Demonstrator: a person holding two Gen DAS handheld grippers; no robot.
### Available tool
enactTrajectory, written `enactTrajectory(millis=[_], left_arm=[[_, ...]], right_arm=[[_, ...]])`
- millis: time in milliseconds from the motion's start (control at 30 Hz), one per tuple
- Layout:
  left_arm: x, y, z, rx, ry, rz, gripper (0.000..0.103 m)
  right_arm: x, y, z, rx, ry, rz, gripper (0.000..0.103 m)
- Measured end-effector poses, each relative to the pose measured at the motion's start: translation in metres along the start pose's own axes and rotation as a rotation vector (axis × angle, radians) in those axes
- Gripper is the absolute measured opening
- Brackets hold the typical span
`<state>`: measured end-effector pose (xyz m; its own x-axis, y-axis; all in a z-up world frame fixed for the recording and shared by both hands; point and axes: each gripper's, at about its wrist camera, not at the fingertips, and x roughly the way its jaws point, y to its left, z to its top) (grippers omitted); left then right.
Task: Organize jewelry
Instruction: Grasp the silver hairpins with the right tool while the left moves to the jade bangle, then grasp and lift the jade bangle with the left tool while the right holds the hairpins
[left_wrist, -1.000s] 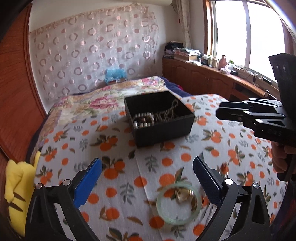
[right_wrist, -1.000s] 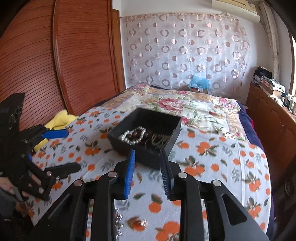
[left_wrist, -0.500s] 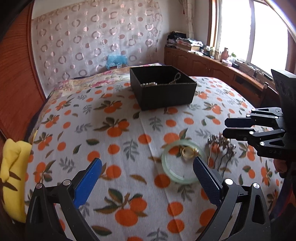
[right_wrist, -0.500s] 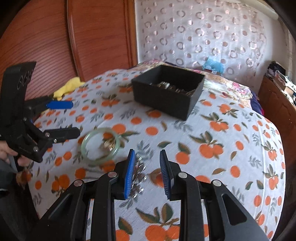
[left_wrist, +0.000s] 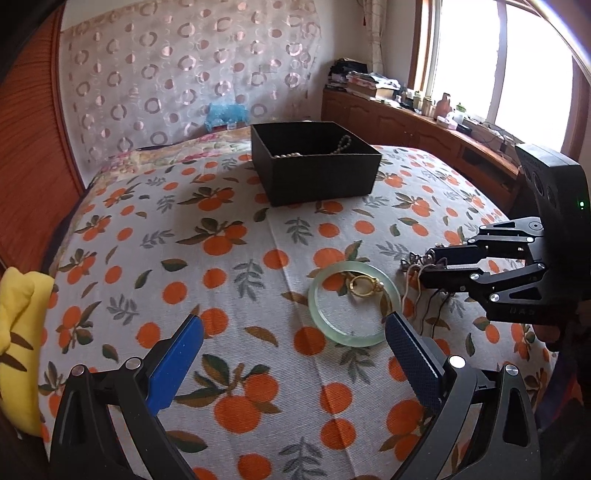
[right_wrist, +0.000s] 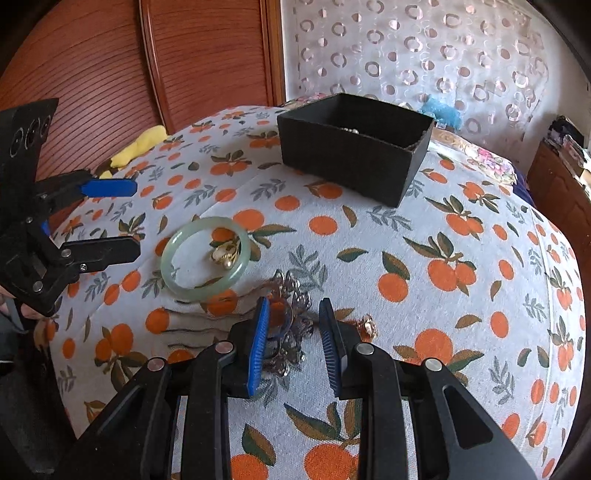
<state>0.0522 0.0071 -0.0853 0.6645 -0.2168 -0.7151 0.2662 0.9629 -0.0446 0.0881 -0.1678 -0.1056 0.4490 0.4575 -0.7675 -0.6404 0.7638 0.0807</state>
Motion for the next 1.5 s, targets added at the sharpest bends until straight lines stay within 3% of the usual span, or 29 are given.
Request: enactTrajectory(millis=[133,967,1033,1167,1233,1267,1367,1500], left_arm=[[0.006,-0.007,0.001,0.014,0.016,-0.013,0.095],[0.043,-0.041,0.015,0.103,0.106,-0.051,0.094],[0.042,-0.043,0.016,0.112,0.101,-0.046,0.083],[0.046,-0.044,0.017,0.123,0.113,-0.039,0.082],[0.047,-0.044,0.016,0.127,0.115,-0.038,0.082],[0.047,-0.045,0.016,0.13,0.114,-0.035,0.082],[0.045,-0.045,0.015,0.139,0.102,-0.028,0.069],[0.044,-0.045,0.015,0.139,0.096,-0.041,0.069]], right_arm=[[-0.008,0.0,-0.001,-0.008,-0.026,-0.003,0.016],[-0.058,-0.04,-0.008,0.069,-0.153,-0.074,0.012],[-0.06,-0.041,-0.007,0.072,-0.158,-0.076,0.012],[-0.061,-0.041,-0.006,0.073,-0.164,-0.078,0.011],[-0.062,-0.041,-0.005,0.069,-0.166,-0.086,0.002],[-0.063,-0.042,-0.005,0.069,-0.168,-0.088,0.002],[-0.063,-0.043,-0.003,0.069,-0.168,-0.086,0.0],[-0.059,-0.044,-0.005,0.074,-0.154,-0.081,0.0]])
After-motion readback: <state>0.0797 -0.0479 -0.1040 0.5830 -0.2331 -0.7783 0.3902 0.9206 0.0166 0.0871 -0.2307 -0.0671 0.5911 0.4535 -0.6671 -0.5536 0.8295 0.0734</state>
